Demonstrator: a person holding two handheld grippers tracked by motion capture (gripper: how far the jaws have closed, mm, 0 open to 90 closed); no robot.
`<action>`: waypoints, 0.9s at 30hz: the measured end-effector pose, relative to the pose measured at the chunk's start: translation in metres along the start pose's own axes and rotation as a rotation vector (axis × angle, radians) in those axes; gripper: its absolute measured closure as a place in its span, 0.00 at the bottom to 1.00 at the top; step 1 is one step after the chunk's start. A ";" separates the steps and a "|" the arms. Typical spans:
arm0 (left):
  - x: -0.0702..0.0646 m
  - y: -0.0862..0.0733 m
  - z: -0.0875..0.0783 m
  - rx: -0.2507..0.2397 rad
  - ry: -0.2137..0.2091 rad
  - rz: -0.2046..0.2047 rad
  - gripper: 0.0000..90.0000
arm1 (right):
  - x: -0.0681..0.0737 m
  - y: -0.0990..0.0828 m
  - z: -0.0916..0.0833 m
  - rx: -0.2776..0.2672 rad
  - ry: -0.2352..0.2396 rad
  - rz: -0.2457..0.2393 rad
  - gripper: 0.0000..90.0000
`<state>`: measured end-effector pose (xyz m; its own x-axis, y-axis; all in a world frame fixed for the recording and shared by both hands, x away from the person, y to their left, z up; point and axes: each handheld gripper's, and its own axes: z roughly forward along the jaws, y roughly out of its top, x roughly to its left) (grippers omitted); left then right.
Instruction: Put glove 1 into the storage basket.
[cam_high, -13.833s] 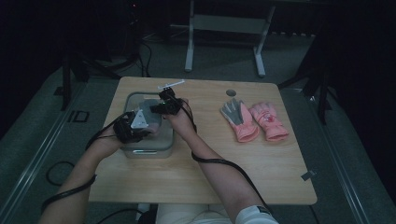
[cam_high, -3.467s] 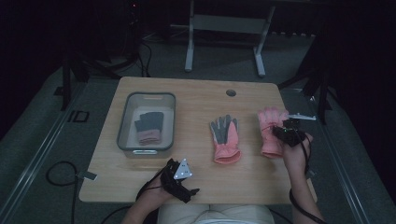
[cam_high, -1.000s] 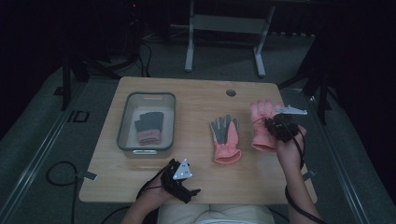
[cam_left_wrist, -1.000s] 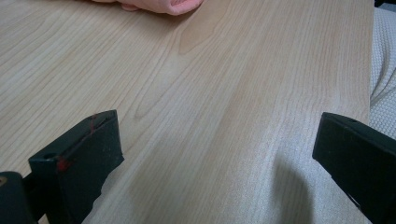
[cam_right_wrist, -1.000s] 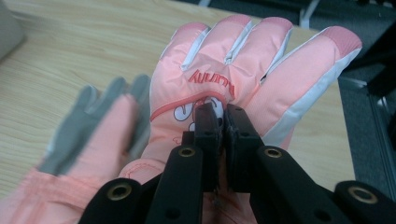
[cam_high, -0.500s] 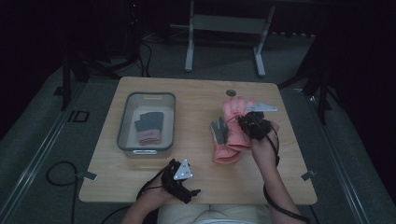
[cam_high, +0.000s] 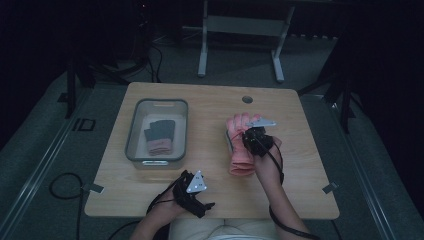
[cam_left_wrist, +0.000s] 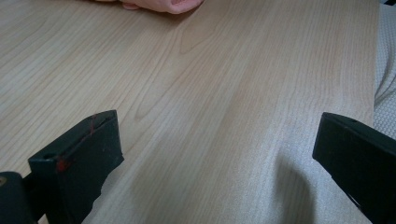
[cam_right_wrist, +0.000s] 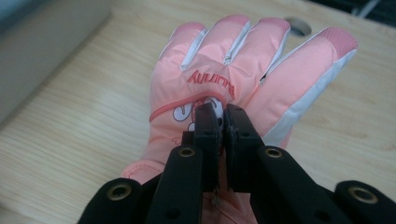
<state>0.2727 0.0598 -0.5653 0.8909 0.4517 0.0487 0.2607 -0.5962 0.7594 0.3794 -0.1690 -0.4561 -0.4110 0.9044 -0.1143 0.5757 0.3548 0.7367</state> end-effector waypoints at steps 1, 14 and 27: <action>0.000 0.000 0.000 0.002 0.001 0.002 0.01 | 0.000 -0.002 0.003 0.014 -0.004 0.002 0.94; 0.000 0.000 0.000 0.005 -0.013 -0.004 0.01 | 0.001 -0.018 0.038 0.083 0.001 0.015 0.93; -0.001 0.001 0.000 0.005 -0.014 0.000 0.01 | -0.005 -0.004 0.011 0.015 0.061 -0.032 0.54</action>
<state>0.2720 0.0588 -0.5648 0.8958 0.4427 0.0397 0.2626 -0.5992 0.7563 0.3871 -0.1721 -0.4657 -0.4712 0.8767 -0.0967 0.5717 0.3871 0.7234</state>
